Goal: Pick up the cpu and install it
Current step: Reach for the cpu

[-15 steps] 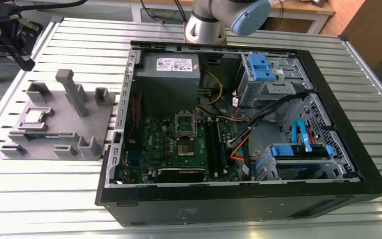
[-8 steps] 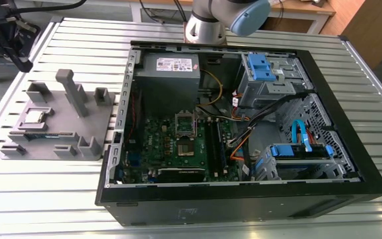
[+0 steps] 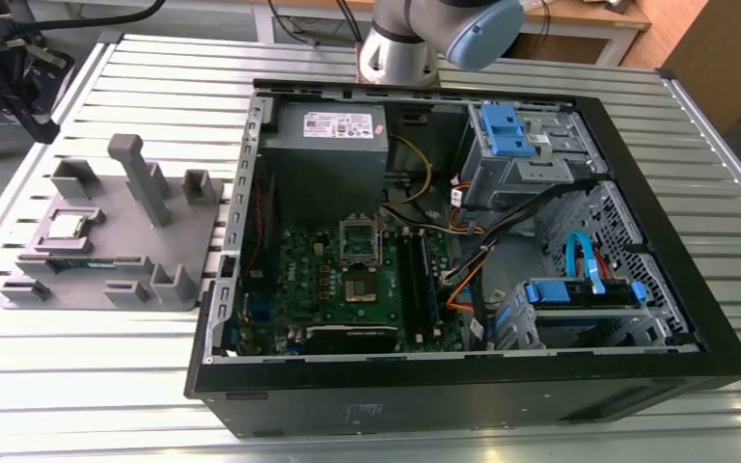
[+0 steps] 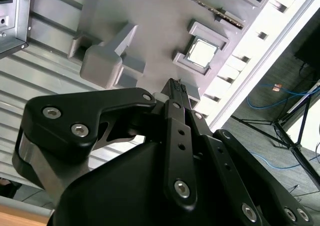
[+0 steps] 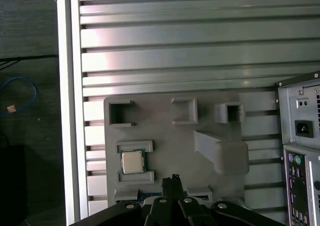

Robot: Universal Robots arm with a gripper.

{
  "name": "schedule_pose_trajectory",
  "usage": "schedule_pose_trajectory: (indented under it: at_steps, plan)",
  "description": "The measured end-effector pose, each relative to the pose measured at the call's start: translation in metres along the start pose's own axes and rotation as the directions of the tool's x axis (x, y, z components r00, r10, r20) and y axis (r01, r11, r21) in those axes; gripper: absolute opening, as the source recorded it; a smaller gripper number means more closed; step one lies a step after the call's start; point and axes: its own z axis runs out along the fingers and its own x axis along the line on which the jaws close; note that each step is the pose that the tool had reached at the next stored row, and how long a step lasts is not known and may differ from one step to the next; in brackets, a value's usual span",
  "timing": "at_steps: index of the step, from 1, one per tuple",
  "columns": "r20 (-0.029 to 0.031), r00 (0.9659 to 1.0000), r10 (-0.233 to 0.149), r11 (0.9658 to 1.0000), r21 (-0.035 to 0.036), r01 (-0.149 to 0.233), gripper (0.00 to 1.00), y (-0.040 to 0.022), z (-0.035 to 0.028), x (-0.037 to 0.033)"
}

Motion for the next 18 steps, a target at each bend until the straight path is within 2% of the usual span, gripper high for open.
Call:
schedule_pose_trajectory:
  at_steps: [18]
  plan:
    - [0.0,1.0,0.0,1.0,0.0,0.0,0.11,-0.0005,0.0034,0.0055]
